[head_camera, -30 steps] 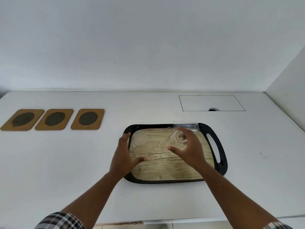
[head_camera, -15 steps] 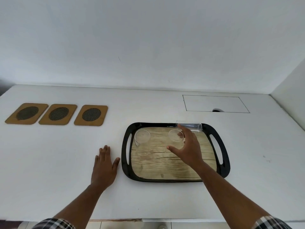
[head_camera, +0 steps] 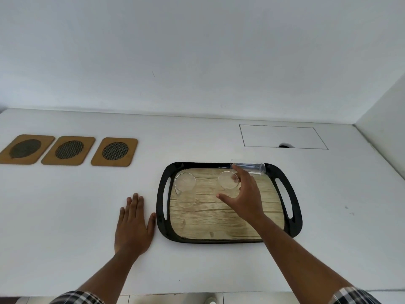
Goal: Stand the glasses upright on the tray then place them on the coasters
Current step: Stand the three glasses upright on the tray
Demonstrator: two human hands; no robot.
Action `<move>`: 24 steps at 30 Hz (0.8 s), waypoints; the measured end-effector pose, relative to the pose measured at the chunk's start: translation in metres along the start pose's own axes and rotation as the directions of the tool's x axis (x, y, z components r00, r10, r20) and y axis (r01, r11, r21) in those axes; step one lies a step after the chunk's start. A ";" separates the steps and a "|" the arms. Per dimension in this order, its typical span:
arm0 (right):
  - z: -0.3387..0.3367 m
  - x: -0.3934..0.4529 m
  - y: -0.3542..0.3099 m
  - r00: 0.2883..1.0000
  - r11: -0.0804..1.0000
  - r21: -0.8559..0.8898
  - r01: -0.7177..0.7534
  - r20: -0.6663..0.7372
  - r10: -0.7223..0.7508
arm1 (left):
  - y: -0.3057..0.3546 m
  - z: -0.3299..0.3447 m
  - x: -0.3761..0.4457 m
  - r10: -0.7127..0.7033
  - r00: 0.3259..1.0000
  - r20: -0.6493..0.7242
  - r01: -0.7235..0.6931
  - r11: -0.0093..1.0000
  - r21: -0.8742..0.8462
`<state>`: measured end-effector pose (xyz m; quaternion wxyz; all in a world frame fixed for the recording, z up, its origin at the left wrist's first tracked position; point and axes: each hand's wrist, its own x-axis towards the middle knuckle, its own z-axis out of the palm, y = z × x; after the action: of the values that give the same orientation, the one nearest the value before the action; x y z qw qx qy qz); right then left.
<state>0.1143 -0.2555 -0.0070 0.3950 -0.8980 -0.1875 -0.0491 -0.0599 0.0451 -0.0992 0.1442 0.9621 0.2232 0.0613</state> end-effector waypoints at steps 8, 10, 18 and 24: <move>0.002 -0.002 0.008 1.000 0.999 0.038 -0.001 0.006 0.001 | 0.002 -0.004 0.000 -0.012 1.000 -0.001 0.012 1.000 -0.025; -0.001 -0.002 0.010 1.000 0.997 0.081 0.015 0.000 -0.015 | 0.002 -0.005 0.000 -0.016 1.000 -0.002 0.016 0.999 -0.029; -0.027 0.020 0.033 0.965 0.982 0.162 -0.097 -0.227 0.133 | 0.002 -0.005 0.000 -0.015 1.000 -0.006 0.014 0.999 -0.032; -0.044 0.054 0.062 0.988 0.974 -0.174 -0.145 -0.084 0.132 | 0.002 -0.005 0.000 -0.006 1.000 -0.018 0.006 1.000 -0.029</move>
<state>0.1904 -0.3102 -0.0071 0.3213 -0.9385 -0.1047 -0.0705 -0.0597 0.0447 -0.0938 0.1564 0.9586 0.2266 0.0729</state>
